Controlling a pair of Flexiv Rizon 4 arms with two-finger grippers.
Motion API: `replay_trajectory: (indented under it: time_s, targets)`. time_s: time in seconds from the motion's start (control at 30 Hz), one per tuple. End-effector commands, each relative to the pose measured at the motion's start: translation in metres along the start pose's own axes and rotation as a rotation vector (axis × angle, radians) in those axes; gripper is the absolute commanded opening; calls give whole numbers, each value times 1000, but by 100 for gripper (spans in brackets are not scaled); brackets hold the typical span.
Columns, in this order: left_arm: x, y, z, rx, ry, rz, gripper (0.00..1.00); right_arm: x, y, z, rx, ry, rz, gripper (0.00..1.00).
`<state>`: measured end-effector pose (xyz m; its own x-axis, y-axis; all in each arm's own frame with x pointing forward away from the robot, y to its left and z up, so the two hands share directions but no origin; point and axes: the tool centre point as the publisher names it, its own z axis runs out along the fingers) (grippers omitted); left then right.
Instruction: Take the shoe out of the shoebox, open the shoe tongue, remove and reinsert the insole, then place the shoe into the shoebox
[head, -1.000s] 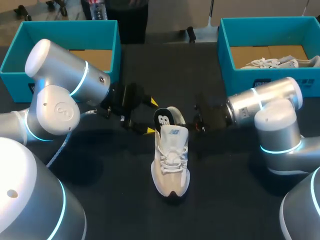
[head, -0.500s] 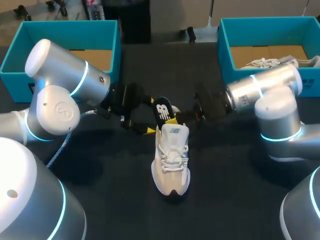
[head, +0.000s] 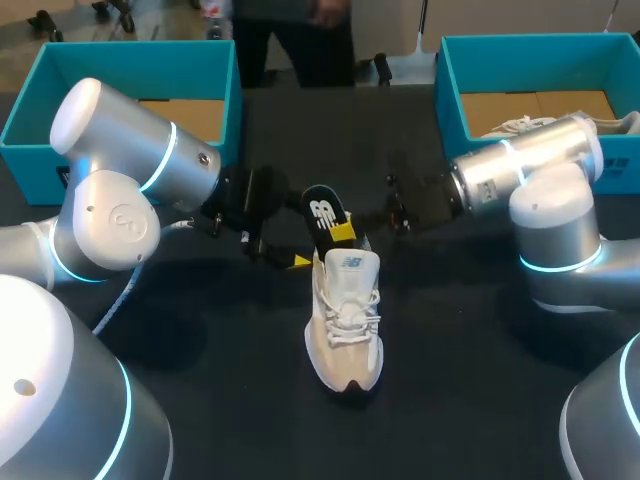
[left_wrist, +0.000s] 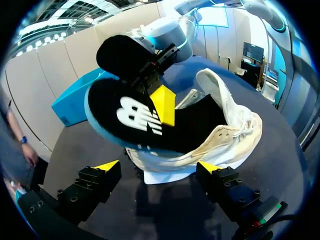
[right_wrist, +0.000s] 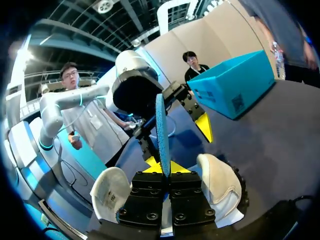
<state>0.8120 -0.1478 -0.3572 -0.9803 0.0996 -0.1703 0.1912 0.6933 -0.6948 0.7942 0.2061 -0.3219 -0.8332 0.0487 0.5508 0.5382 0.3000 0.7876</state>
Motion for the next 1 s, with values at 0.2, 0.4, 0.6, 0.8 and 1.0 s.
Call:
replay_trajectory:
  time_s: [0.2, 0.4, 0.6, 0.8, 1.0]
  targets:
    - [0, 0, 1, -3, 0, 0, 100, 7, 19, -11, -25, -16, -42, 0]
    - [0, 0, 1, -3, 0, 0, 100, -1, 25, -10, -28, -7, -62, 0]
    - [0, 0, 1, -3, 0, 0, 100, -4, 31, -14, -32, -21, -89, 0]
    - [0, 0, 1, -3, 0, 0, 100, 2, 38, -19, -55, -40, -130, 0]
    - [0, 0, 1, -3, 0, 0, 100, 7, 45, -26, -42, -66, -142, 0]
